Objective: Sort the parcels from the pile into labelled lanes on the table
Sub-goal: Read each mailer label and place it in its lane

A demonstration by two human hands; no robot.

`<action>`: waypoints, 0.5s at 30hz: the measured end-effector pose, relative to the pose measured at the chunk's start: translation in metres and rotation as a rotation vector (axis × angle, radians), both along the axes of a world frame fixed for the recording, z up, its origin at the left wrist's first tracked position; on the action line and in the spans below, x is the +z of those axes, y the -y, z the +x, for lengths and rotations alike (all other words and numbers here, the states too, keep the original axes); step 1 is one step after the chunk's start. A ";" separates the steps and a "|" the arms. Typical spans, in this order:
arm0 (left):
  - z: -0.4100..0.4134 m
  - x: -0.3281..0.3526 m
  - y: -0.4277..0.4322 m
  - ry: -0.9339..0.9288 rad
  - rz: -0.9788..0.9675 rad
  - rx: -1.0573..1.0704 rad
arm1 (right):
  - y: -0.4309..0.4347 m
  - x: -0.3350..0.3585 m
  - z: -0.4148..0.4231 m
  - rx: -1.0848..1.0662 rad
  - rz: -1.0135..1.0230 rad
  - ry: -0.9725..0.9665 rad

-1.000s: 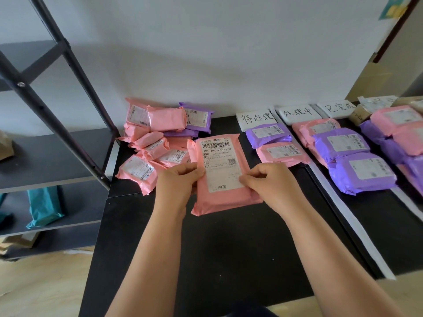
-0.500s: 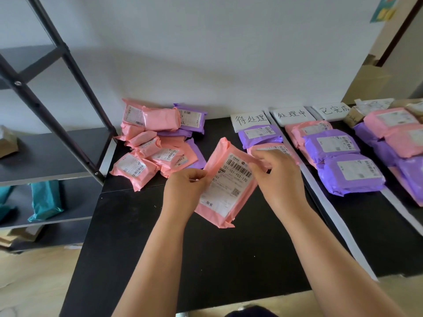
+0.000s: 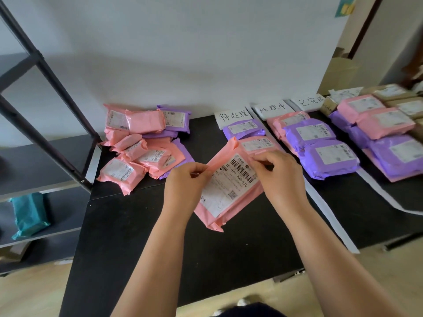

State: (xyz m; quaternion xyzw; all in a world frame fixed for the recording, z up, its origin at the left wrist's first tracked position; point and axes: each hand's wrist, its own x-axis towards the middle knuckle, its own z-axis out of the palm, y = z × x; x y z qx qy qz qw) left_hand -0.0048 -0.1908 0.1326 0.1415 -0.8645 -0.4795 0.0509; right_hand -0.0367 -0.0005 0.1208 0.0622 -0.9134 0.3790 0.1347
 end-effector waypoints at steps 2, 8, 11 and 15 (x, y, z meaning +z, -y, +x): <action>0.001 0.001 0.002 -0.039 -0.036 -0.009 | -0.001 0.003 0.005 -0.007 -0.040 0.048; 0.004 -0.011 -0.005 -0.251 -0.196 0.143 | -0.007 0.000 0.018 -0.147 -0.233 0.178; 0.001 -0.027 -0.005 -0.178 -0.157 0.220 | -0.018 -0.006 0.024 -0.265 -0.299 0.202; -0.001 -0.047 -0.019 0.079 -0.019 0.126 | -0.038 -0.016 0.021 -0.426 -0.439 0.240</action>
